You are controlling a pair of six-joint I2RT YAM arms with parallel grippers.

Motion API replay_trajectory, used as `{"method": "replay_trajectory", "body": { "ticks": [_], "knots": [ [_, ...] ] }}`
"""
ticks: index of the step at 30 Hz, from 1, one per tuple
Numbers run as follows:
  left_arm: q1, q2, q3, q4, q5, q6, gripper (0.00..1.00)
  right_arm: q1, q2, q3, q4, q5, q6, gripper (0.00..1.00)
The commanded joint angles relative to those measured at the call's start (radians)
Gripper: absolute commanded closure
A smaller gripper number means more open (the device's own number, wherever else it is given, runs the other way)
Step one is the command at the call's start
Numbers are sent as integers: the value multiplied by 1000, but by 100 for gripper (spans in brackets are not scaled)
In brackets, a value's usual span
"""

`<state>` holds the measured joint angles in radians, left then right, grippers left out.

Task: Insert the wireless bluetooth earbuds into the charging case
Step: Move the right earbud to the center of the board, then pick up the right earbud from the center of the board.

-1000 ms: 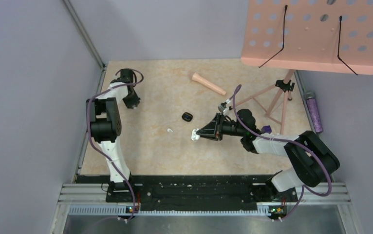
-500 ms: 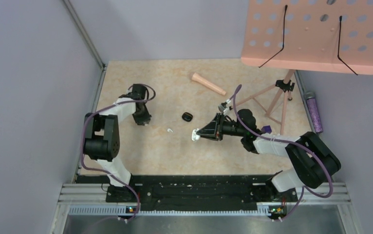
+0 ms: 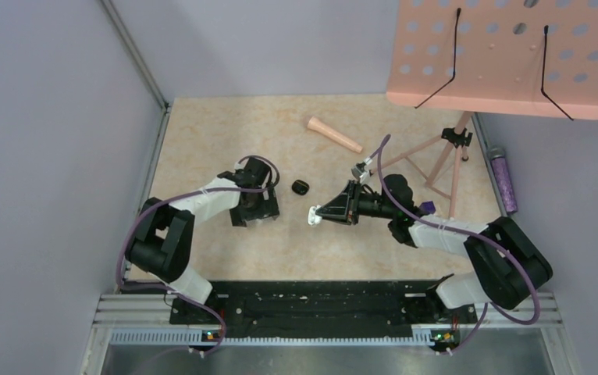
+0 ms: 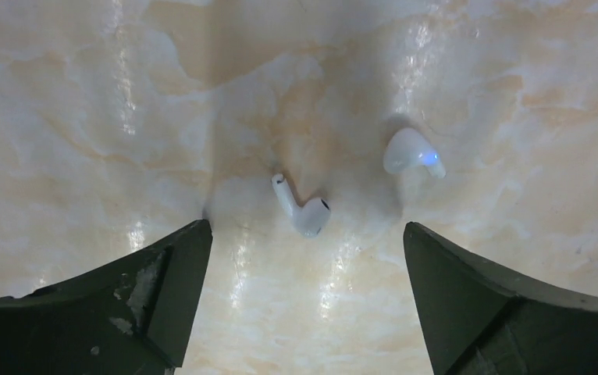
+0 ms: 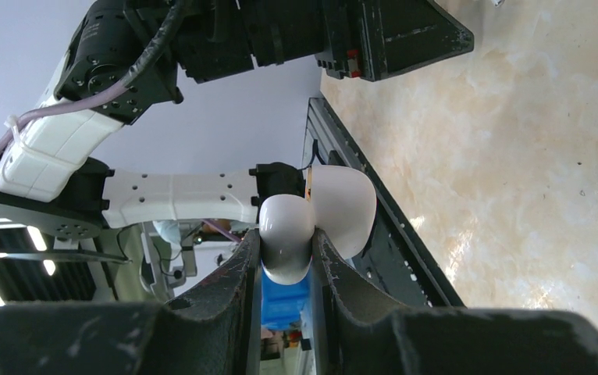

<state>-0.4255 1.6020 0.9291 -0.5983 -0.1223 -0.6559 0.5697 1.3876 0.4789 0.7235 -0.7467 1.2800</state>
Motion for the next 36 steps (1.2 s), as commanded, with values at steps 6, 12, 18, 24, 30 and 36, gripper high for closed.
{"method": "replay_trajectory", "body": {
  "ticks": [6, 12, 18, 24, 30, 36],
  "knots": [
    [-8, -135, 10, -62, -80, -48, 19, 13, -44, 10, 15, -1, -25, 100],
    [-5, -111, 44, 22, -91, 69, 26, 12, -54, 7, 13, -3, -24, 100],
    [30, 36, 136, -13, -196, 7, 39, 13, -74, 2, 0, 0, -28, 100],
    [38, 93, 131, -45, -219, -27, 41, 13, -101, -21, -12, 7, -28, 100],
    [36, 58, 58, -56, -181, -27, 41, 13, -91, -18, -5, 5, -29, 100],
    [35, -5, -8, -89, -155, -69, 42, 13, -72, -12, 7, 4, -26, 100]
  ]
}}
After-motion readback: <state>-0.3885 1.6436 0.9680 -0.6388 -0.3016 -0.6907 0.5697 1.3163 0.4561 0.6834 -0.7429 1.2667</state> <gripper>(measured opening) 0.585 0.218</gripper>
